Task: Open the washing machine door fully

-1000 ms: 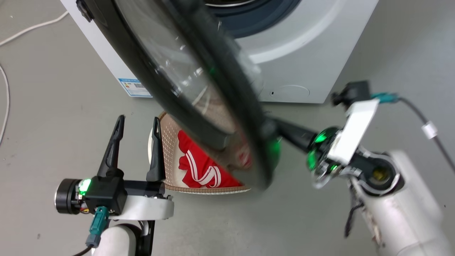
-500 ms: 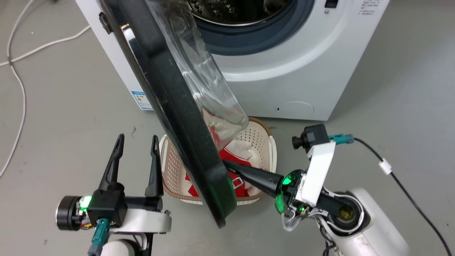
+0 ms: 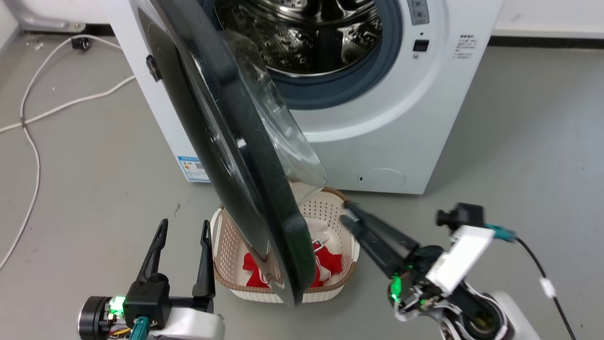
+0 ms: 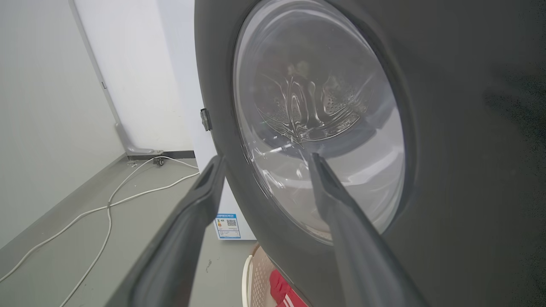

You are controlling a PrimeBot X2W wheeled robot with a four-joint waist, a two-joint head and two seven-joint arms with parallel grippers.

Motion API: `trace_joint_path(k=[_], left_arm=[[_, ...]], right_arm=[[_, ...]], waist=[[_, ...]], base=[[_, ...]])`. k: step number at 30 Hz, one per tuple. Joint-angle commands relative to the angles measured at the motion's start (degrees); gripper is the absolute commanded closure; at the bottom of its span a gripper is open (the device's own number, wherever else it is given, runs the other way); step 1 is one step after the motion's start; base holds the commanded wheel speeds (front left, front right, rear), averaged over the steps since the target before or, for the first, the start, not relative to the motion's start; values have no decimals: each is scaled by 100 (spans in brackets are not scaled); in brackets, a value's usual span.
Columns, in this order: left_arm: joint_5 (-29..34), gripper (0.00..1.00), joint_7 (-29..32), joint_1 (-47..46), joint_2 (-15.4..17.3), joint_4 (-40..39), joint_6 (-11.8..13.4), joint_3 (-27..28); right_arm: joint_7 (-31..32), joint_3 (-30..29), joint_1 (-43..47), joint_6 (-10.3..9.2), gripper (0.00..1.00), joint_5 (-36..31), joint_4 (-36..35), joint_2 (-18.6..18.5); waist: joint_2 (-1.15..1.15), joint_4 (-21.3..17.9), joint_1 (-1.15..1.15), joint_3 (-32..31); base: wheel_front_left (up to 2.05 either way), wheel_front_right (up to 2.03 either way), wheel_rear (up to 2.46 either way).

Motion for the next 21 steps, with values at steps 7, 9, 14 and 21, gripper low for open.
trace_joint_path(k=[7,9,14,21], left_arm=[[33,0,-15,283,56,20,5,10],[35,0,-15,308,60,21,3,7],[34,0,-15,371,61,4,14,-11],[20,0,-15,402,52,-27,51,-29]], right_arm=[[-1383,-684,696,-1,0,-815,-800,-75],[-1682,-694,743,-1,0,-1140,-905,-135],[-3691,-452,884,-2,0,-3109,-1155,-575],[-4197,-889,1052,-2,0,-6557,-1635,-443]], waist=[[0,-151,1,-401],[0,-162,1,-424],[0,-206,1,-480],[0,-288,1,-499]], base=[[0,0,0],[0,0,0],[0,0,0],[0,0,0]])
